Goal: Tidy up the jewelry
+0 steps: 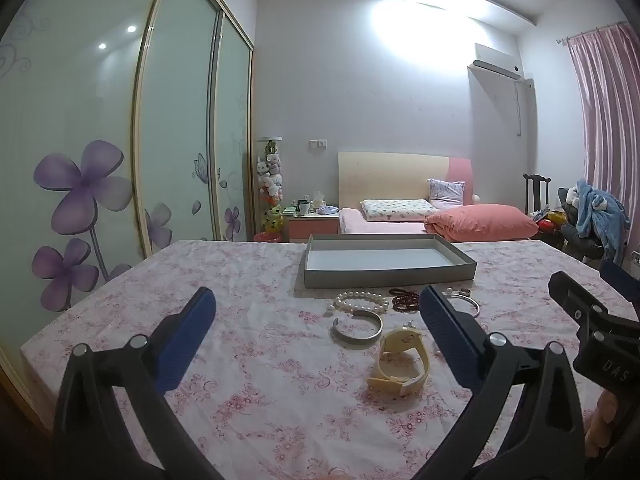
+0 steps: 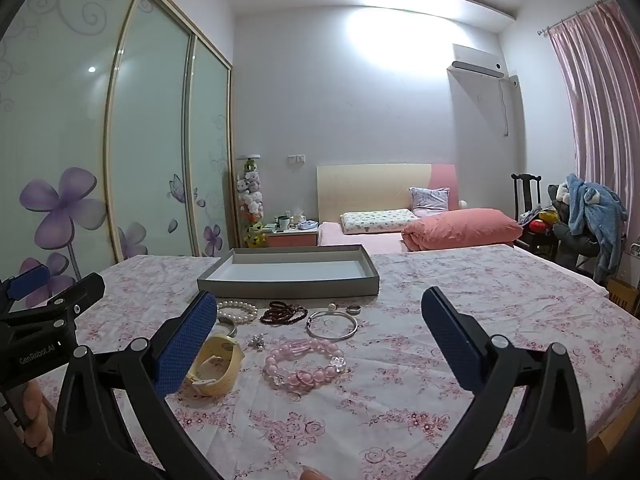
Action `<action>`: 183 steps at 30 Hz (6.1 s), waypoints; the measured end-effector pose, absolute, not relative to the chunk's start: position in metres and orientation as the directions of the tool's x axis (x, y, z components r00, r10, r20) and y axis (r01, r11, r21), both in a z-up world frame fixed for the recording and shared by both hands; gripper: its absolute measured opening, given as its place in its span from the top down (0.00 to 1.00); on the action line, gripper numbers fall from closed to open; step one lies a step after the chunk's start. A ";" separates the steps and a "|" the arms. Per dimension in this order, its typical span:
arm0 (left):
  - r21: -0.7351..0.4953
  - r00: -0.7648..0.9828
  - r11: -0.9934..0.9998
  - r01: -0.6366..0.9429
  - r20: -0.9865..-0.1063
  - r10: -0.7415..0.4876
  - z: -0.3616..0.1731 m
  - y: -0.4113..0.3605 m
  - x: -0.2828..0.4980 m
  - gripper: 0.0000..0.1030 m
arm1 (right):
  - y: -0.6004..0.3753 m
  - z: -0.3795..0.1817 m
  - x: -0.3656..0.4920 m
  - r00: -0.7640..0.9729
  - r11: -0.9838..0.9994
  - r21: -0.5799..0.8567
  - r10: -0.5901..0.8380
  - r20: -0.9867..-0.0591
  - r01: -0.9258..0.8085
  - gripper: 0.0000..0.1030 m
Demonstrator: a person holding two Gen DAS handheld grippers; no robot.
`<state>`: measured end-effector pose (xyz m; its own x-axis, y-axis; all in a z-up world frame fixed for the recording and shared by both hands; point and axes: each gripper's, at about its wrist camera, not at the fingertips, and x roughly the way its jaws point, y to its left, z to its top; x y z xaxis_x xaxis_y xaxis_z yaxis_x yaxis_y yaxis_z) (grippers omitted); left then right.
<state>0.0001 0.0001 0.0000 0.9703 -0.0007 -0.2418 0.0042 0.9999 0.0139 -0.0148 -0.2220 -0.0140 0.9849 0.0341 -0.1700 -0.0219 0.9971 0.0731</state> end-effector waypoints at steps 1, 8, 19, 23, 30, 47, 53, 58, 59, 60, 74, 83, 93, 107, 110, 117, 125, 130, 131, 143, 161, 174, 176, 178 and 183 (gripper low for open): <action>0.014 0.971 1.000 0.004 -0.241 0.000 0.000 0.000 0.000 0.04 | -0.222 -0.014 -0.015 0.985 0.997 0.074 0.034 -0.169 -0.022 0.02; 0.017 0.971 1.000 0.004 -0.239 0.000 0.000 0.000 0.000 0.04 | -0.222 -0.014 -0.015 0.985 0.997 0.074 0.034 -0.168 -0.022 0.02; 0.018 0.970 1.000 0.004 -0.241 0.000 0.000 0.000 0.000 0.04 | -0.222 -0.015 -0.015 0.985 0.997 0.077 0.034 -0.169 -0.022 0.02; 0.018 0.970 1.000 0.003 -0.241 0.001 0.000 0.000 0.000 0.04 | -0.222 -0.015 -0.015 0.985 0.997 0.078 0.035 -0.169 -0.022 0.02; 0.016 0.970 1.000 0.004 -0.242 0.000 0.000 0.000 0.000 0.04 | -0.221 -0.015 -0.015 0.985 0.997 0.077 0.035 -0.169 -0.022 0.02; 0.015 0.970 1.000 0.003 -0.244 0.000 0.000 0.000 0.000 0.04 | -0.220 -0.015 -0.015 0.985 0.997 0.075 0.034 -0.170 -0.022 0.02; 0.015 0.970 1.000 0.004 -0.245 0.000 0.000 0.000 0.000 0.04 | -0.220 -0.015 -0.014 0.985 0.997 0.074 0.034 -0.170 -0.022 0.02; 0.015 0.969 1.000 0.004 -0.245 0.000 0.000 0.000 0.000 0.04 | -0.220 -0.015 -0.014 0.985 0.997 0.074 0.034 -0.170 -0.021 0.02; 0.015 0.969 1.000 0.004 -0.245 0.000 0.000 0.000 0.000 0.04 | -0.220 -0.015 -0.014 0.985 0.997 0.074 0.034 -0.170 -0.022 0.02; 0.015 0.969 1.000 0.003 -0.245 0.000 0.000 0.000 0.000 0.04 | -0.220 -0.015 -0.014 0.985 0.997 0.074 0.034 -0.170 -0.022 0.02; 0.015 0.969 1.000 0.003 -0.247 0.000 0.000 0.000 0.000 0.04 | -0.219 -0.016 -0.014 0.985 0.997 0.073 0.034 -0.171 -0.021 0.02; 0.015 0.969 1.000 0.003 -0.248 0.001 0.000 0.000 0.000 0.04 | -0.219 -0.016 -0.014 0.984 0.997 0.073 0.034 -0.172 -0.022 0.02; 0.015 0.968 1.000 0.004 -0.252 0.000 0.000 0.000 0.000 0.04 | -0.219 -0.017 -0.013 0.984 0.997 0.074 0.033 -0.176 -0.020 0.02; 0.007 0.931 0.999 0.041 -0.364 -0.036 -0.022 -0.009 0.026 0.04 | -0.224 -0.027 -0.001 0.976 0.996 0.091 0.033 -0.215 -0.014 0.02; 0.007 0.899 0.998 0.064 -0.435 -0.054 -0.032 -0.014 0.041 0.04 | -0.228 -0.032 0.004 0.971 0.994 0.105 0.037 -0.236 -0.013 0.02; -0.084 0.766 0.985 0.149 -0.620 -0.169 -0.060 -0.026 0.088 0.04 | -0.237 -0.040 0.014 0.959 0.990 0.140 0.041 -0.281 -0.002 0.02; -0.099 0.669 0.979 0.181 -0.717 -0.196 -0.075 -0.043 0.119 0.04 | -0.242 -0.045 0.026 0.947 0.987 0.161 0.044 -0.319 0.008 0.02; -0.071 0.631 0.979 0.191 -0.755 -0.177 -0.081 -0.055 0.132 0.14 | -0.240 -0.047 0.031 0.941 0.987 0.161 0.049 -0.335 0.006 0.02; -0.068 0.622 0.979 0.193 -0.764 -0.175 -0.084 -0.057 0.134 0.19 | -0.240 -0.048 0.032 0.940 0.987 0.160 0.049 -0.338 0.006 0.02; -0.069 0.629 0.979 0.193 -0.757 -0.178 -0.085 -0.051 0.141 0.57 | -0.237 -0.051 0.046 0.913 0.986 0.164 0.069 -0.401 -0.003 0.02; -0.083 0.636 0.995 0.056 -0.765 -0.100 -0.079 0.035 0.152 0.60 | -0.230 -0.077 0.127 0.682 0.994 0.112 0.079 -0.727 0.004 0.43; -0.100 0.640 0.993 0.060 -0.760 -0.115 -0.077 0.038 0.157 0.60 | -0.225 -0.077 0.134 0.670 0.996 0.074 0.093 -0.736 -0.058 0.81; -0.103 0.648 0.993 0.061 -0.753 -0.118 -0.075 0.039 0.157 0.60 | -0.227 -0.067 0.129 0.714 0.995 0.076 0.101 -0.693 -0.066 0.81; -0.107 0.664 0.992 0.062 -0.738 -0.121 -0.071 0.039 0.156 0.60 | -0.228 -0.056 0.123 0.751 0.991 0.106 0.135 -0.646 -0.087 0.81; -0.101 0.729 0.992 0.072 -0.673 -0.122 -0.055 0.036 0.148 0.60 | -0.228 -0.033 0.112 0.821 0.978 0.159 0.202 -0.534 -0.137 0.81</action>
<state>0.1478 0.0363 -0.0549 0.7293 -0.1215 -0.6733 0.0722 0.9923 -0.1008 0.1124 -0.2280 -0.0331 0.8207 0.2023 -0.5344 -0.1373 0.9776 0.1593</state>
